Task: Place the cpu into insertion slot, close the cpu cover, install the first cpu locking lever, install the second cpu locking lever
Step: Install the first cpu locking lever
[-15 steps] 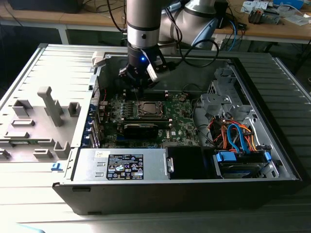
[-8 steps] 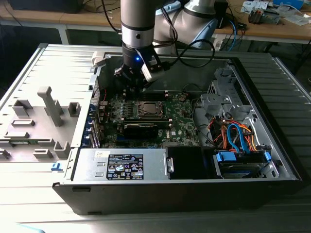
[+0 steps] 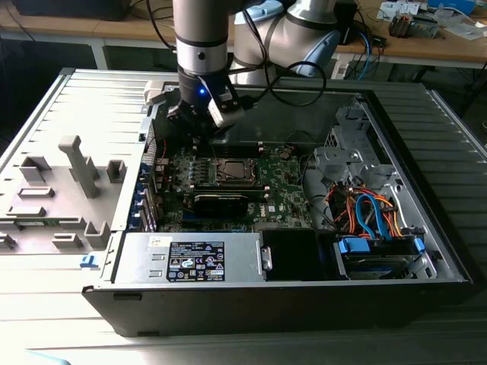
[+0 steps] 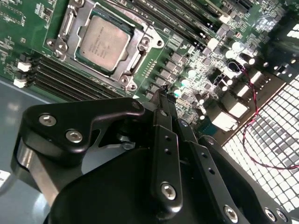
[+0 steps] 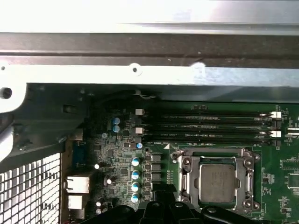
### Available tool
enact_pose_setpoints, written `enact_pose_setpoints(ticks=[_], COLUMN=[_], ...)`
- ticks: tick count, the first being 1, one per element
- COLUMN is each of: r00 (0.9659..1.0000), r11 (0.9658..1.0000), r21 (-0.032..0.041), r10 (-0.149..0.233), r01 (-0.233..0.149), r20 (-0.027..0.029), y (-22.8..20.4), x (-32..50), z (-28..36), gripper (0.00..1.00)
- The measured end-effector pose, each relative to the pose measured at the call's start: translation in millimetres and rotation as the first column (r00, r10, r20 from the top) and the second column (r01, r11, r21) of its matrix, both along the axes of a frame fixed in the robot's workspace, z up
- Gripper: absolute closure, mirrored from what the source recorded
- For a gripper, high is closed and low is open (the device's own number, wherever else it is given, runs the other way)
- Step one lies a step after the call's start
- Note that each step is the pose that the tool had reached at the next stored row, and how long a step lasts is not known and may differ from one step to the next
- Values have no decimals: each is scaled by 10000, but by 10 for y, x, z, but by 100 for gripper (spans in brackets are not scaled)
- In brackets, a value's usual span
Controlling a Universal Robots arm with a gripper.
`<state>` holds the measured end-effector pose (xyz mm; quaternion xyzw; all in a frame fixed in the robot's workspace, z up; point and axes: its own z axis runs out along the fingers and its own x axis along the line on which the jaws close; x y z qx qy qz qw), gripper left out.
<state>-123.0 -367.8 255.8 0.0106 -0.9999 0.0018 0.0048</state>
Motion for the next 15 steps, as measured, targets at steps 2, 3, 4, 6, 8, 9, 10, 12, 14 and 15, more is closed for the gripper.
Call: enact_pose_setpoints(ticks=[2, 3, 4, 6, 8, 9, 10, 12, 14, 15], r00=[10000, 10000, 10000, 10000, 10000, 10000, 10000, 10000, 10000, 10000], r11=[10000, 10000, 10000, 10000, 10000, 10000, 10000, 10000, 10000, 10000], r21=[-2, -2, 0, -1, 0, 0, 0, 0, 0, 0], r10=[5, 9, 12, 22, 31, 37, 45, 49, 53, 53], r01=[-5, -9, -12, -22, -31, -37, -45, -49, -53, -53], r20=[1, 3, 5, 6, 7, 7, 7, 7, 7, 7], y=[14, 23, 32, 53, 68, 77, 99, 129, 171, 186], x=[-12, -19, -25, -36, -40, -41, -43, -43, -43, -43], z=[6, 10, 13, 22, 30, 33, 38, 40, 40, 40], gripper=[89, 89, 89, 89, 89, 89, 89, 89, 89, 89])
